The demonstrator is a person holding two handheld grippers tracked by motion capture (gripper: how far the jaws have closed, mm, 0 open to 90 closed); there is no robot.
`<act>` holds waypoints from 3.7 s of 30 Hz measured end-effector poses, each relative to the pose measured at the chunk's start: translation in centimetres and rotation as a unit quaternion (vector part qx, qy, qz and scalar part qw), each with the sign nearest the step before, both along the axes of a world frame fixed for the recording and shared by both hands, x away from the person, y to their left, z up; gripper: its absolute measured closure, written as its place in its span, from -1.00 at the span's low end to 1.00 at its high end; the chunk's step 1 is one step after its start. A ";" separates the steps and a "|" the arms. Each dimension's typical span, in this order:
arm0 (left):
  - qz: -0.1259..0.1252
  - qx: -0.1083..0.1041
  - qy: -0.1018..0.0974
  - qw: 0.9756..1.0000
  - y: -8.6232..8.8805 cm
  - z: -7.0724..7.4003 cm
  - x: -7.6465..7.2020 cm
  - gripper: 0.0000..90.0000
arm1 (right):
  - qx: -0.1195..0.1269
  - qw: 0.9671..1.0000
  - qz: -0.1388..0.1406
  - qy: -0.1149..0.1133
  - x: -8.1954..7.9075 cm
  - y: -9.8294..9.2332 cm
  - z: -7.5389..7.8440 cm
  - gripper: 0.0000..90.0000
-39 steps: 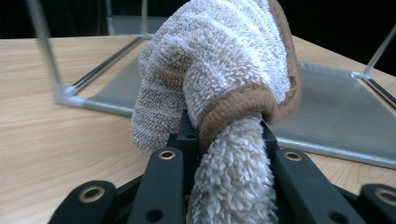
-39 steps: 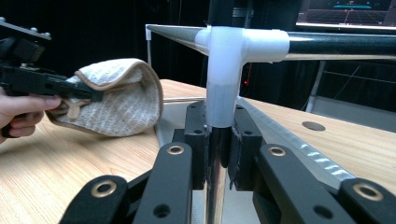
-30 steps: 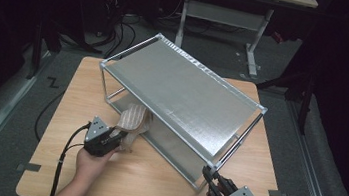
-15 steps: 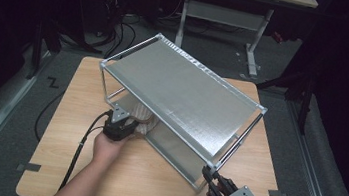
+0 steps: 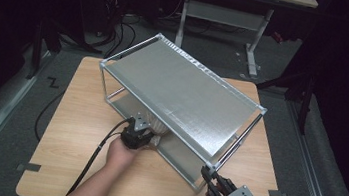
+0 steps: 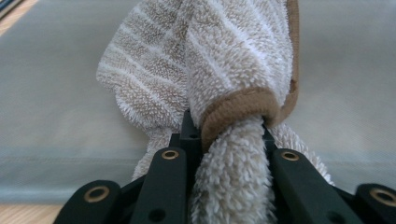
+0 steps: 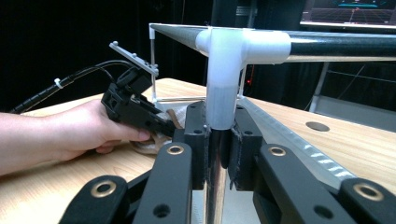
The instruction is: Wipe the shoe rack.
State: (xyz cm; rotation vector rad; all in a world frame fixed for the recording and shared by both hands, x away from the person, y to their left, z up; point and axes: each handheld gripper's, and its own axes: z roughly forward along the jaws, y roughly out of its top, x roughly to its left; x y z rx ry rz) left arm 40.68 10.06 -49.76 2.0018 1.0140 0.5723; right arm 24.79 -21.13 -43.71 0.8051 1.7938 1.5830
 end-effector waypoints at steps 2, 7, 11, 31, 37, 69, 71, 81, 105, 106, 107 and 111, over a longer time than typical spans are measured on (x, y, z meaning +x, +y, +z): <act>-0.007 0.020 0.000 1.000 -0.2 0.0 -0.4 0.66 | -0.001 1.000 0.005 -0.003 0.0 0.2 0.0 0.79; 0.002 0.049 0.001 0.999 0.8 0.1 -1.1 0.70 | -0.005 1.000 0.024 -0.004 0.0 1.1 0.0 0.79; 0.006 0.048 0.003 0.999 2.3 0.1 -1.9 0.70 | -0.009 0.999 0.035 -0.007 0.0 2.0 0.0 0.79; 0.013 -0.015 0.022 1.000 3.3 0.1 -3.6 0.66 | -0.007 0.998 0.057 -0.003 -0.5 3.0 0.0 0.78; -0.017 -0.028 0.022 0.999 -0.5 -0.1 -4.8 0.64 | -0.008 0.998 0.056 -0.004 -0.4 3.0 -0.1 0.78; -0.077 -0.009 0.020 0.997 -4.8 0.0 -6.5 0.63 | -0.008 0.999 0.051 -0.003 -0.4 2.9 -0.1 0.79; -0.064 -0.014 0.020 0.998 -3.9 -0.1 -6.0 0.63 | -0.010 0.999 0.051 -0.004 -0.4 2.8 -0.1 0.79; 0.010 0.011 0.016 1.000 1.9 0.1 -2.6 0.64 | -0.010 0.999 0.052 -0.004 -0.4 2.8 0.0 0.79; 0.158 0.022 0.015 0.987 14.7 0.1 2.9 0.64 | -0.009 1.000 0.028 -0.001 -0.1 1.1 0.0 0.79; 0.153 0.021 0.023 0.988 15.1 0.2 2.9 0.64 | -0.009 1.000 0.028 -0.001 -0.1 1.1 0.0 0.79; 0.165 0.004 0.021 0.986 15.4 0.0 3.0 0.64 | -0.009 1.000 0.026 -0.002 -0.1 1.0 0.0 0.79; 0.157 0.018 0.019 0.987 16.0 0.1 2.9 0.64 | -0.010 1.000 0.026 -0.003 -0.1 0.9 0.0 0.79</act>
